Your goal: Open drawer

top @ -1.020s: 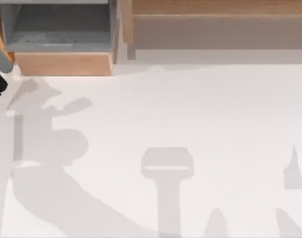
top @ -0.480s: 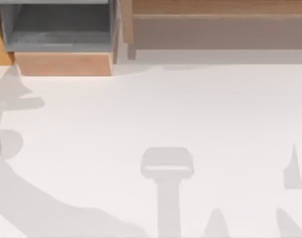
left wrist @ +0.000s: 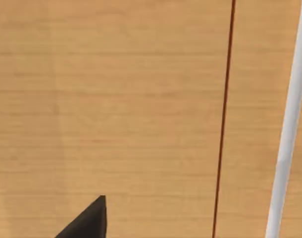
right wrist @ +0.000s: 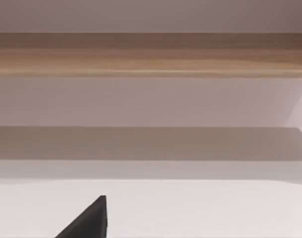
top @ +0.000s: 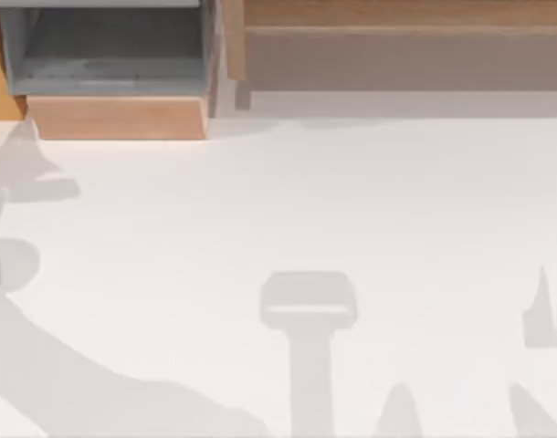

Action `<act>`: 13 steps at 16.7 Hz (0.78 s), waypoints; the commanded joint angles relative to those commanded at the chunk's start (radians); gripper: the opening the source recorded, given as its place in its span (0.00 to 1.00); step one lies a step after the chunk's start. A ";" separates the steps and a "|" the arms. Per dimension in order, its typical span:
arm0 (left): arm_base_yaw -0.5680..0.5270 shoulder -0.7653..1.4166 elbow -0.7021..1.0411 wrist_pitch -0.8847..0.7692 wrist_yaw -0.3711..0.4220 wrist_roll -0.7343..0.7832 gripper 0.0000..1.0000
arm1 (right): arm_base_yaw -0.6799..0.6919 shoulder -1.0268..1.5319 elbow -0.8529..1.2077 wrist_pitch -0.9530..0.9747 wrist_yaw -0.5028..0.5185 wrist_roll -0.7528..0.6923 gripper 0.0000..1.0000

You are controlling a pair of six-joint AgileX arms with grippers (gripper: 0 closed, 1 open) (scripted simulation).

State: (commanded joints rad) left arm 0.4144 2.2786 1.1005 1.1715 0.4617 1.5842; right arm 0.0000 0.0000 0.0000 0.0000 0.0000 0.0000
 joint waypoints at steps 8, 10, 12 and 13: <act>-0.021 0.056 0.114 -0.057 -0.021 0.000 1.00 | 0.000 0.000 0.000 0.000 0.000 0.000 1.00; -0.021 0.056 0.114 -0.057 -0.021 0.000 0.92 | 0.000 0.000 0.000 0.000 0.000 0.000 1.00; -0.021 0.056 0.114 -0.057 -0.021 0.000 0.77 | 0.000 0.000 0.000 0.000 0.000 0.000 1.00; -0.021 0.056 0.114 -0.057 -0.021 0.000 0.70 | 0.000 0.000 0.000 0.000 0.000 0.000 1.00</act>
State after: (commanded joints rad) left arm 0.3935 2.3343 1.2145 1.1146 0.4404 1.5838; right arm 0.0000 0.0000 0.0000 0.0000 0.0000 0.0000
